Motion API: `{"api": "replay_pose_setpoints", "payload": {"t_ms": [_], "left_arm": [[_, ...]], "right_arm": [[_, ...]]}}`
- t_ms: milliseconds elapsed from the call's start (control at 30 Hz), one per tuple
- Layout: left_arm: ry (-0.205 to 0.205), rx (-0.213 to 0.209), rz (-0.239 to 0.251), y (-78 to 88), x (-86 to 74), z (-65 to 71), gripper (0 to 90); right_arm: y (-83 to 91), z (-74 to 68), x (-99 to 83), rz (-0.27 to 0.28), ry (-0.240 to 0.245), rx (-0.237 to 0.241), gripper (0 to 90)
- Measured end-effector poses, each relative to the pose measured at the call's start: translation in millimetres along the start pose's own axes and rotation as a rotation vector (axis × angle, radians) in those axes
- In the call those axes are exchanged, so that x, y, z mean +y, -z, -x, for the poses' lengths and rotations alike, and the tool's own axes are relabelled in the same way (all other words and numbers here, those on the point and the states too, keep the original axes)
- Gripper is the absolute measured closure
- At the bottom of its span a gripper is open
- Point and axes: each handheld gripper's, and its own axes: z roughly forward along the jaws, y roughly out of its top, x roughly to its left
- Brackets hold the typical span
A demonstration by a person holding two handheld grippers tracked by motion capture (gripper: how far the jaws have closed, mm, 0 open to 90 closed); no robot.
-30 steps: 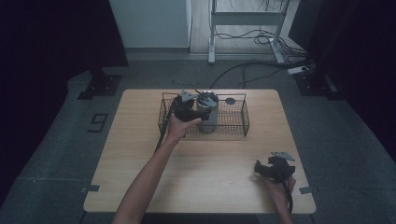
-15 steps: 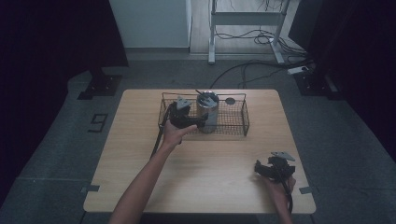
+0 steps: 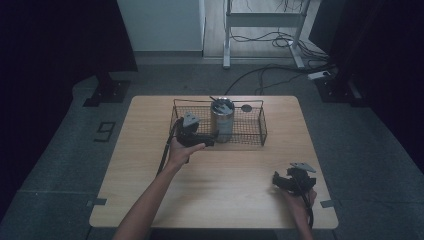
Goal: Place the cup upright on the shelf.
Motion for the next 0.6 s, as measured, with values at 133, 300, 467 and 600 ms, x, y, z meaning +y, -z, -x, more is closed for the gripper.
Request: {"api": "replay_pose_setpoints", "payload": {"t_ms": [133,300,467,600], "left_arm": [[0.006,-0.012,-0.003,7.4,-3.3,1.3,0.4],[0.008,-0.016,-0.007,15.8,-8.9,2.9,1.0],[0.024,0.002,-0.024,27.2,-23.2,3.1,1.6],[0.046,0.004,-0.021,35.3,-37.4,3.2,2.4]], "right_arm": [[-0.2,0.1,0.0,0.002,0.001,0.0,3.5],[-0.1,-0.1,0.1,0.001,-0.002,0.001,3.5],[0.1,-0.2,0.1,-0.001,-0.003,0.0,3.5],[0.1,-0.2,0.1,-0.001,-0.003,0.0,3.5]]}}
